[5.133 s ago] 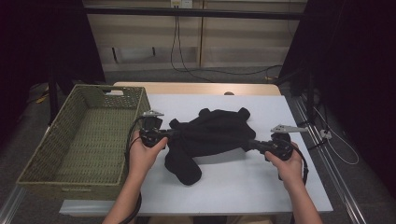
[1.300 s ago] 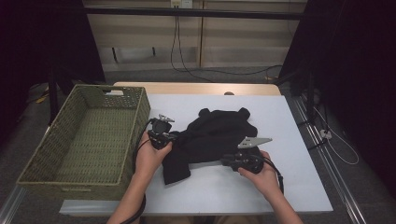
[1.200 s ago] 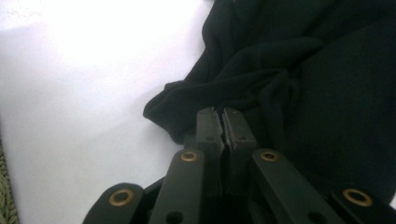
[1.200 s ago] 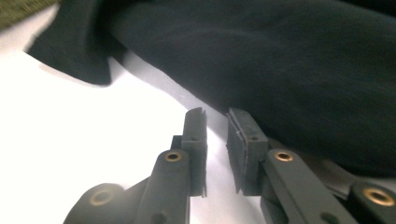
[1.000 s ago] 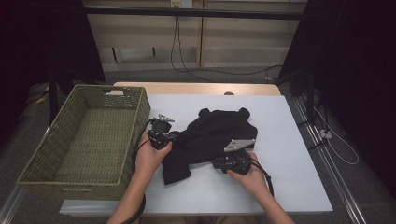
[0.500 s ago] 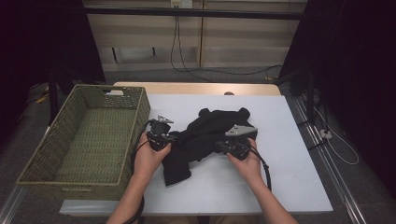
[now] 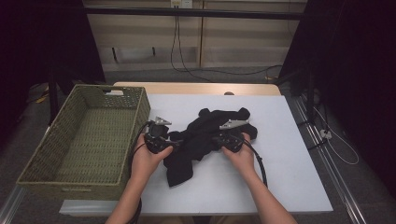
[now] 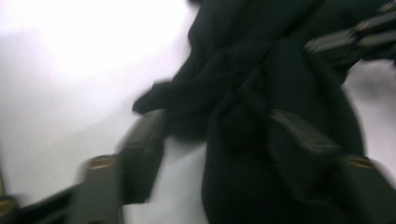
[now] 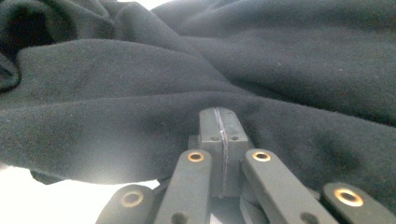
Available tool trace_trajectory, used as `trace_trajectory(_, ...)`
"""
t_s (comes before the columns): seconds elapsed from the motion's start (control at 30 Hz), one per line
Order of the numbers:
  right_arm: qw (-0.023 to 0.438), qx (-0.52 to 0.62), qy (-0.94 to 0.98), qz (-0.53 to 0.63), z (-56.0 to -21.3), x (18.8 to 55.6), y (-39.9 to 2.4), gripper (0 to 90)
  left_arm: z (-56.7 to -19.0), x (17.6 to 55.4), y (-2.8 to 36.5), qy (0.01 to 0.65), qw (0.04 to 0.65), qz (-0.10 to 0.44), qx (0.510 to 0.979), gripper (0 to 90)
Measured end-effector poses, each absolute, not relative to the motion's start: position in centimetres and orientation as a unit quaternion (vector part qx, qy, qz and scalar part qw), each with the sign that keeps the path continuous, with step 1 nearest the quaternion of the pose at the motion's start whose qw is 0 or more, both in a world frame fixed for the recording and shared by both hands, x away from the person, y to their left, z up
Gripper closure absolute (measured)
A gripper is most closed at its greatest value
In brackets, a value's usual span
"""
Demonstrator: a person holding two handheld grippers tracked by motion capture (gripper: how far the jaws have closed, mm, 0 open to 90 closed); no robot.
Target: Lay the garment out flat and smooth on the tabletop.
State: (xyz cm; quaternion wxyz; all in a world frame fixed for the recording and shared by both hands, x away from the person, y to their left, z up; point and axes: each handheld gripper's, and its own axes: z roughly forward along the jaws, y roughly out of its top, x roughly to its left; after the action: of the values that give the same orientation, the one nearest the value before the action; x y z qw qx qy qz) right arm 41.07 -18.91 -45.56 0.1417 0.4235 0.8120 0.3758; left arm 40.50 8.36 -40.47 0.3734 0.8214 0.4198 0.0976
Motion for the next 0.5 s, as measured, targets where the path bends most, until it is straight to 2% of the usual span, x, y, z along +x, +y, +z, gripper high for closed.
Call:
trace_trajectory(0.07, 0.137, 0.429, 0.810, 0.376, -45.6, 41.1, -18.8, 90.0, -39.9, 40.2, 8.0, 0.413, 0.388, 0.089, 0.819, 31.9)
trace_trajectory(0.13, 0.135, 0.432, 0.809, 0.374, -45.6, 41.1, -18.8, 90.0, -39.6, 40.0, 7.3, 0.398, 0.393, 0.085, 0.825, 25.8)
trace_trajectory(0.2, 0.134, 0.435, 0.808, 0.375, -45.6, 41.1, -18.8, 90.0, -39.6, 39.8, 6.6, 0.380, 0.392, 0.080, 0.834, 25.0)
trace_trajectory(0.4, 0.130, 0.444, 0.803, 0.376, -45.7, 41.1, -18.8, 90.0, -40.5, 39.4, 5.0, 0.353, 0.375, 0.066, 0.855, 28.0)
trace_trajectory(0.5, 0.130, 0.449, 0.801, 0.374, -45.6, 41.1, -18.7, 90.0, -41.4, 39.3, 4.5, 0.343, 0.355, 0.058, 0.868, 36.9)
